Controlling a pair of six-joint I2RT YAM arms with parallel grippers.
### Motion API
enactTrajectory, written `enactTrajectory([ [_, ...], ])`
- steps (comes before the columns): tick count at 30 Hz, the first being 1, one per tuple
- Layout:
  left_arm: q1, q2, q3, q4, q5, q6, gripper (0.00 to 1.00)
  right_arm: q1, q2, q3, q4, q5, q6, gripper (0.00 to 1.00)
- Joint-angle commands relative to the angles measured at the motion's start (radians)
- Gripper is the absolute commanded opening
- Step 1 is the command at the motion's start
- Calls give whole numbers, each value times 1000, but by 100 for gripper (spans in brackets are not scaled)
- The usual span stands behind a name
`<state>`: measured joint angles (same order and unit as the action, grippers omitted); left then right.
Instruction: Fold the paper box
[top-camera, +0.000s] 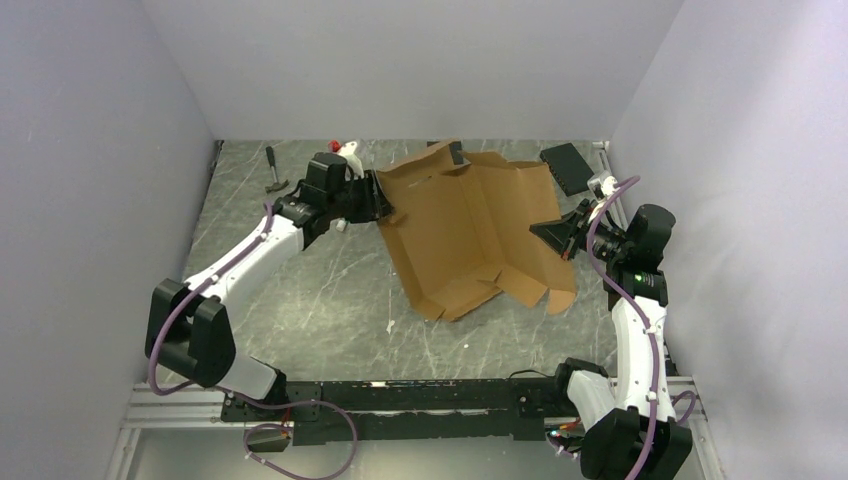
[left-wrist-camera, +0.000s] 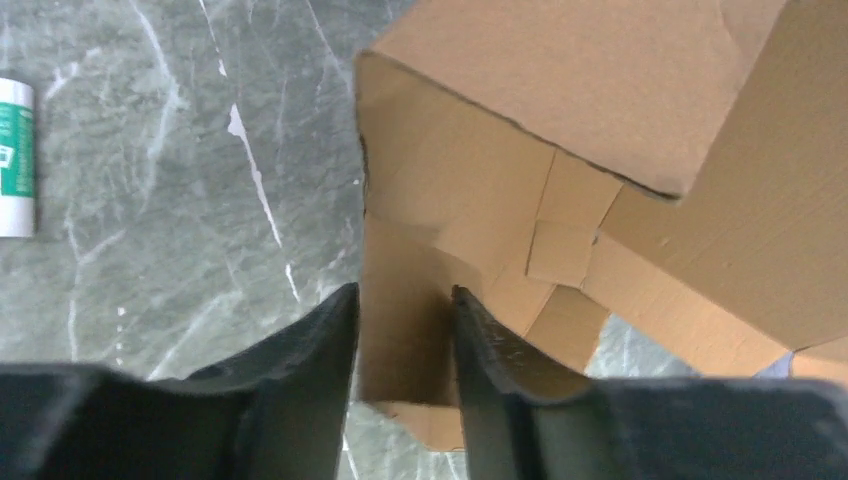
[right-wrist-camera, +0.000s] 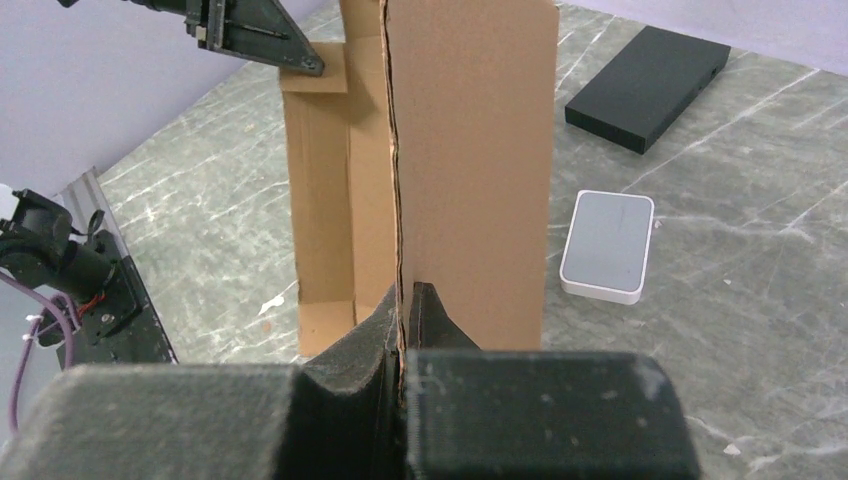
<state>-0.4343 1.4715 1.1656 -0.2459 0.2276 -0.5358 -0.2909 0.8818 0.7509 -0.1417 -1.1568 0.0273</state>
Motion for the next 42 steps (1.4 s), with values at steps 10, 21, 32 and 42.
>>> enactTrajectory([
  [10, 159, -333, -293, 220, 191, -166, 85, 8, -18, 37, -29, 4, -79, 0],
  [21, 178, -444, -551, 479, 272, -210, 75, 8, -14, 38, -35, -29, -94, 0],
  [32, 169, -291, -584, 689, 403, -323, 38, 8, -18, 51, -57, -104, -129, 0],
  [42, 154, -168, -490, 656, 424, -319, 34, 11, -10, 104, -87, -186, -139, 0],
])
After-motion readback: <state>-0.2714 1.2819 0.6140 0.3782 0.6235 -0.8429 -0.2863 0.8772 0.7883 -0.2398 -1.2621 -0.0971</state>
